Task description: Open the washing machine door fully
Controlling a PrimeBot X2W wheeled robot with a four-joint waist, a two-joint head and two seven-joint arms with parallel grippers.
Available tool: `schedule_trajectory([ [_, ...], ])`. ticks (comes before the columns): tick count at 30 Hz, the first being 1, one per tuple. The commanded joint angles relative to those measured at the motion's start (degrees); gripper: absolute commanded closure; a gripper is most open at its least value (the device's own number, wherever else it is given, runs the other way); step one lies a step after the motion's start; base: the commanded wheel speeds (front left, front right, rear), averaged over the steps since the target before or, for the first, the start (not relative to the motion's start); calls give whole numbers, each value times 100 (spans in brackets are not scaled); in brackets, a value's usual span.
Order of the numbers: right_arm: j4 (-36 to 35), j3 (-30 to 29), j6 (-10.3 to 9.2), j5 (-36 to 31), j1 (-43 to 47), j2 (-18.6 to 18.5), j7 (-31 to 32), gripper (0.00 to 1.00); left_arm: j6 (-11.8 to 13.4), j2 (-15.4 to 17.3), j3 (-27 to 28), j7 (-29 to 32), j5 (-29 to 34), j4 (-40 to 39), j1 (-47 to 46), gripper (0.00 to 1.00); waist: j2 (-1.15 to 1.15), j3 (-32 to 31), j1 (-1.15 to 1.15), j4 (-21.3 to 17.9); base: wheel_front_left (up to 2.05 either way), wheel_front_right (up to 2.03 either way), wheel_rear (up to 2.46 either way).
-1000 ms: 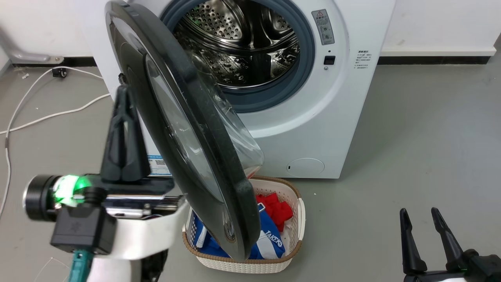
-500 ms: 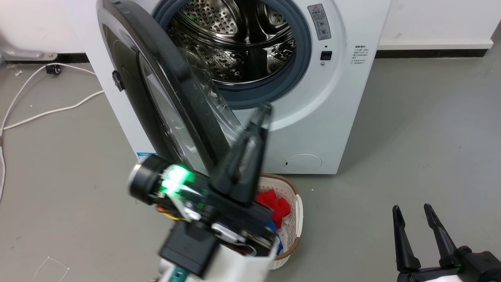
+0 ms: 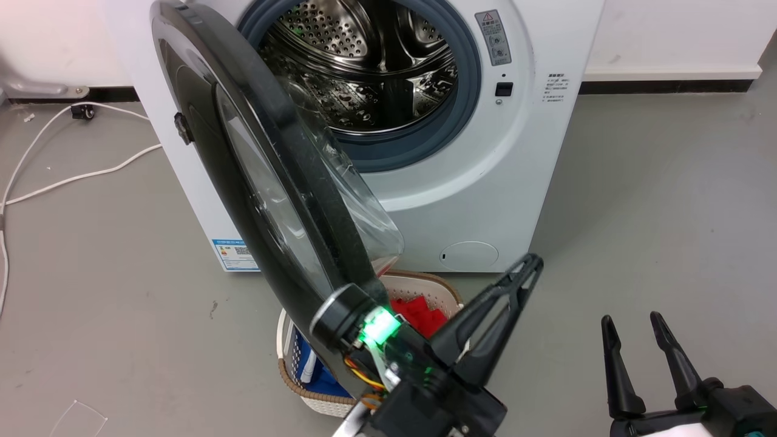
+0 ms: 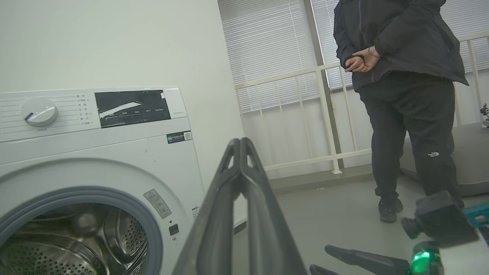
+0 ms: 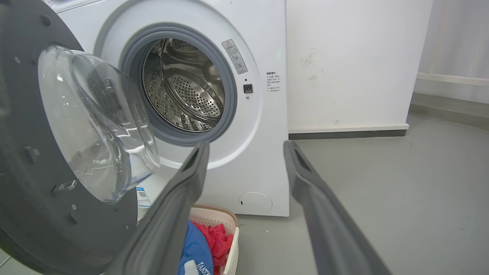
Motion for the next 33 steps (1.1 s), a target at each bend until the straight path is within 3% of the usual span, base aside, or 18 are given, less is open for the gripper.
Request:
schedule_trajectory([
  [1, -12, 20, -1, -31, -59, 18, -12, 0, -29, -9, -83, -14, 4, 101, 89, 100, 0, 6, 0, 12, 0, 0, 0],
  [14, 12, 87, -1, -52, -93, 17, -12, 0, -50, 67, -224, -14, -51, 952, 495, 100, 0, 50, 0, 34, 0, 0, 0],
  [22, 27, 91, -1, -58, -137, 17, -12, 0, 110, 131, 213, -14, -191, 1430, 657, 100, 0, 114, 0, 0, 0, 0, 0],
  [33, 57, 83, -1, -11, -128, 17, -12, 0, 93, 123, 882, -14, -342, 1960, 742, 100, 0, 117, 0, 109, 0, 0, 0],
])
